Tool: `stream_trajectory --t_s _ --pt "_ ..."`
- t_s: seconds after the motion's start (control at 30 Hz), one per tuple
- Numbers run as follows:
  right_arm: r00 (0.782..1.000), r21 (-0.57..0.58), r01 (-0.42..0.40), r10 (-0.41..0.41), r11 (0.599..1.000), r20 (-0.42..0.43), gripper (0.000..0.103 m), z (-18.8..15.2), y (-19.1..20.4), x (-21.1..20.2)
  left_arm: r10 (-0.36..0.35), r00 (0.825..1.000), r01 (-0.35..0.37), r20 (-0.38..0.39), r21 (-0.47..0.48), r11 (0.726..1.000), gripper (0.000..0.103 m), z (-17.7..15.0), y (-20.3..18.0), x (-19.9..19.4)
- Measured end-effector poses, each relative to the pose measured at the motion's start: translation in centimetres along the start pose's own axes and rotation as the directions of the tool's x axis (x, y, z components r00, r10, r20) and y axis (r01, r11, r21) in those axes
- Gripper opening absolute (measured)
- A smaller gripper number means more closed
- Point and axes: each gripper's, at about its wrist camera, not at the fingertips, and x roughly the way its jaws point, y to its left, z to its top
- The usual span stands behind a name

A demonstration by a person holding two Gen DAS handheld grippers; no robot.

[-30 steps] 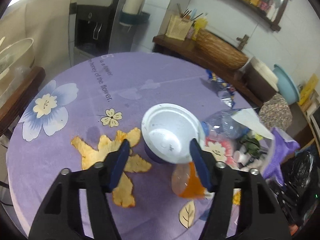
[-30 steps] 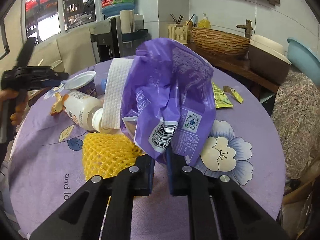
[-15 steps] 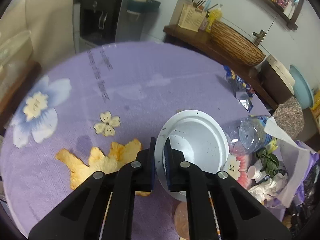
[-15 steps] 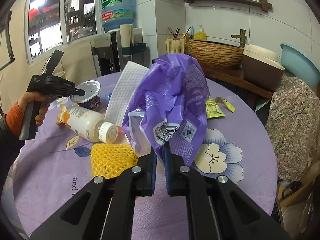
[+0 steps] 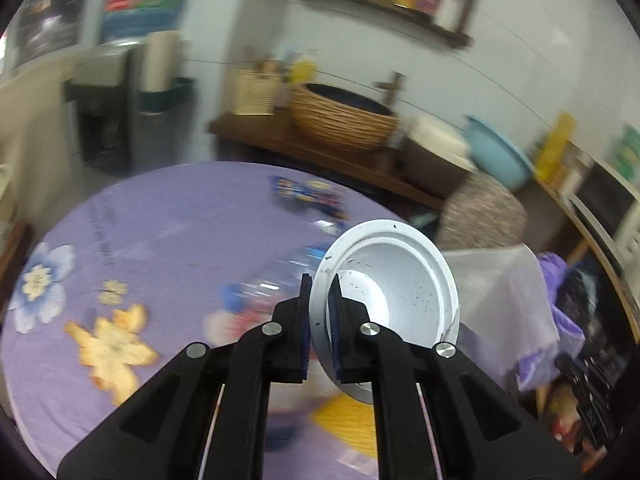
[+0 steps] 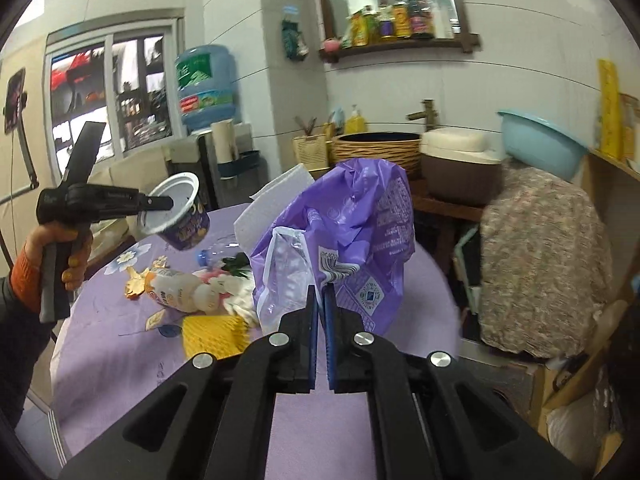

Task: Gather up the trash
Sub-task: 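Carry the bag and cup to the black bin and open both grippers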

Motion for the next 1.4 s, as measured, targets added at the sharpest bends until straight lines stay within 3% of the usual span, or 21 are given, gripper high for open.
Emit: stream_trajectory --t_s 0.1,0.23,0.4,0.53,0.6,0.63,0.77,0.83,1.0,1.07,1.1,1.17,1.2,1.23,1.27,1.4 --pt "0.997 0.052 0.073 -0.073 0.996 -0.010 0.005 -1.5 -3.5 -3.5 -0.126 0.991 0.130 -0.050 0.096 0.987 0.008 -1.9 -7.2 0.9" --pt "0.986 0.133 0.164 -0.157 0.977 -0.061 0.005 -4.9 -8.3 -6.9 -0.248 0.955 0.277 -0.164 0.184 0.943 0.008 -4.9 -16.6 3.8" --pt "0.965 0.286 0.250 -0.212 0.925 -0.156 0.005 -11.1 -13.3 -7.9 -0.289 0.909 0.370 -0.302 0.261 0.892 0.008 -9.6 -27.0 8.6" --pt "0.949 0.382 0.291 -0.212 0.877 -0.235 0.005 -15.9 -16.3 -7.5 -0.260 0.877 0.396 -0.404 0.304 0.866 0.008 -14.0 -32.5 12.0" --pt "0.937 0.412 0.317 -0.215 0.854 -0.276 0.005 -18.3 -17.6 -6.9 -0.228 0.872 0.388 -0.433 0.327 0.862 0.008 -15.9 -34.3 13.8" --pt "0.934 0.430 0.323 -0.210 0.843 -0.290 0.005 -19.4 -18.1 -6.6 -0.207 0.872 0.376 -0.443 0.338 0.862 0.008 -16.9 -35.2 14.8" --pt "0.928 0.466 0.329 -0.188 0.821 -0.323 0.005 -22.5 -18.7 -5.3 -0.156 0.844 0.364 -0.513 0.335 0.869 0.008 -19.8 -37.0 18.3" --pt "0.922 0.467 0.339 -0.190 0.817 -0.337 0.005 -23.5 -18.9 -4.7 -0.102 0.845 0.329 -0.524 0.360 0.873 0.008 -21.4 -37.9 20.1" --pt "0.923 0.502 0.329 -0.160 0.800 -0.351 0.005 -25.5 -19.5 -3.5 -0.030 0.822 0.275 -0.569 0.350 0.895 0.008 -23.6 -37.3 23.6" --pt "0.917 0.498 0.332 -0.150 0.801 -0.370 0.008 -26.0 -19.6 -2.7 -0.017 0.814 0.267 -0.580 0.349 0.898 0.010 -24.1 -37.0 24.4" --pt "0.909 0.493 0.350 -0.162 0.797 -0.384 0.016 -26.3 -19.6 -2.5 -0.011 0.806 0.270 -0.592 0.351 0.896 0.012 -24.3 -36.9 24.7" --pt "0.911 0.497 0.361 -0.186 0.789 -0.367 0.036 -26.4 -19.7 -2.5 0.003 0.797 0.259 -0.604 0.348 0.901 0.032 -24.4 -36.8 25.2" --pt "0.906 0.492 0.379 -0.207 0.784 -0.370 0.051 -26.5 -19.8 -2.6 -0.008 0.799 0.256 -0.602 0.328 0.909 0.042 -24.2 -36.5 25.2" --pt "0.901 0.486 0.396 -0.226 0.779 -0.372 0.057 -26.6 -19.8 -2.8 -0.025 0.802 0.259 -0.596 0.309 0.915 0.062 -23.8 -36.3 25.0" --pt "0.900 0.483 0.398 -0.230 0.780 -0.371 0.057 -26.6 -19.8 -2.7 -0.048 0.811 0.264 -0.583 0.292 0.919 0.072 -23.4 -36.0 24.7" --pt "0.891 0.461 0.410 -0.238 0.787 -0.386 0.058 -26.6 -19.7 -3.1 -0.090 0.829 0.297 -0.553 0.298 0.907 0.073 -22.4 -36.4 23.4"
